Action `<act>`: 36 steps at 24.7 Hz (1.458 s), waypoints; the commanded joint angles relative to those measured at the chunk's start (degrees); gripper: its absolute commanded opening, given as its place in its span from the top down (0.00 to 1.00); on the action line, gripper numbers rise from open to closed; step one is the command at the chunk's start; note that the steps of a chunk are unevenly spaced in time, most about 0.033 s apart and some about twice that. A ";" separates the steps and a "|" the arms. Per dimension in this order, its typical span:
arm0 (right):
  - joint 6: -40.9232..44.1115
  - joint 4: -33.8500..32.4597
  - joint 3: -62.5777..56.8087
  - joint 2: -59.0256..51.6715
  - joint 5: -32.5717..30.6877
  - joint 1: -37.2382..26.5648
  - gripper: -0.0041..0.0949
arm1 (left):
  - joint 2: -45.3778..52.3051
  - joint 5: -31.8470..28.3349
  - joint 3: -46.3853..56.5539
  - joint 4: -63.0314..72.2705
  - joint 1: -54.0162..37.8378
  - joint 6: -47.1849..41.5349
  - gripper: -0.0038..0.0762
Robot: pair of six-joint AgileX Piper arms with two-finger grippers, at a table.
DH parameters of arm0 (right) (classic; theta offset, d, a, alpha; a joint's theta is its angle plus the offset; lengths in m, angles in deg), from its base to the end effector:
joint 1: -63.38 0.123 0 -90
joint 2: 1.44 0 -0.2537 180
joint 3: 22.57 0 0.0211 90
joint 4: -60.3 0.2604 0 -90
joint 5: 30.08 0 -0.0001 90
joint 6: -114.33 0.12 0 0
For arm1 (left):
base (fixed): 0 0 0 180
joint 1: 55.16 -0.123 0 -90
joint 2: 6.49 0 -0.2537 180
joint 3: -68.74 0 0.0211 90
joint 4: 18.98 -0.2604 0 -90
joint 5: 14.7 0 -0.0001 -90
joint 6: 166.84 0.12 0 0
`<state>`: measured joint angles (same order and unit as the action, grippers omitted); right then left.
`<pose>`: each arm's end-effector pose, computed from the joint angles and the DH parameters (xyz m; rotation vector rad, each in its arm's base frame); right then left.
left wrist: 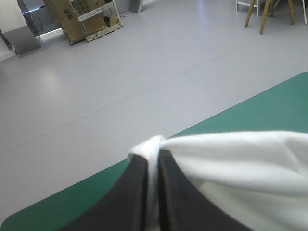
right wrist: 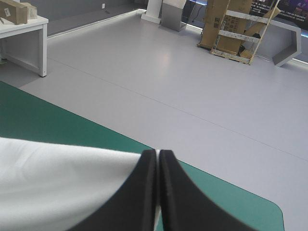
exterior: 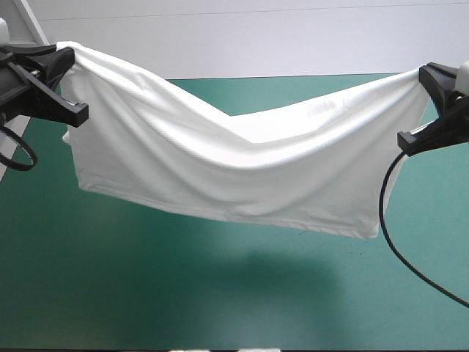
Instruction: Fold the cloth
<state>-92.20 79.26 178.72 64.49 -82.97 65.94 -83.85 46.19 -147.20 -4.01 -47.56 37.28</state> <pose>0.1782 0.0391 0.5426 -0.4457 1.6114 0.0579 0.2100 -0.0554 0.5565 0.5310 1.6847 -0.0862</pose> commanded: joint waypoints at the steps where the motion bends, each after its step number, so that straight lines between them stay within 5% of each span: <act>1: 0.25 0.64 1.40 1.38 5.78 0.06 0.98 | -1.53 -5.27 -1.23 0.21 0.09 -0.88 0.93; 13: 0.25 0.33 6.47 21.17 10.15 0.06 0.98 | -17.83 -12.92 -1.67 0.21 0.09 -0.88 0.93; 21: 0.94 0.28 25.31 36.65 5.35 -0.60 0.98 | -31.78 -6.86 -20.27 -4.83 -0.24 -1.57 0.93; 24: 0.56 0.59 17.51 37.07 2.03 -2.55 0.97 | -31.77 -4.33 -15.98 -3.46 -3.29 -3.70 0.93; 27: -5.40 9.08 -1.19 33.23 4.07 -6.31 0.97 | -30.86 -2.05 -1.69 1.47 -7.01 -0.46 0.93; 32: -11.01 14.45 -25.15 22.96 10.80 -9.24 0.97 | -24.53 -7.35 19.07 9.72 -9.71 5.41 0.93; 36: -11.80 16.92 -33.71 18.16 9.10 -9.00 0.97 | -20.70 -6.87 27.59 12.29 -9.60 7.51 0.93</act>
<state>-102.63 92.62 148.22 87.57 -75.52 57.32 -110.16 42.36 -122.45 4.40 -57.12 43.56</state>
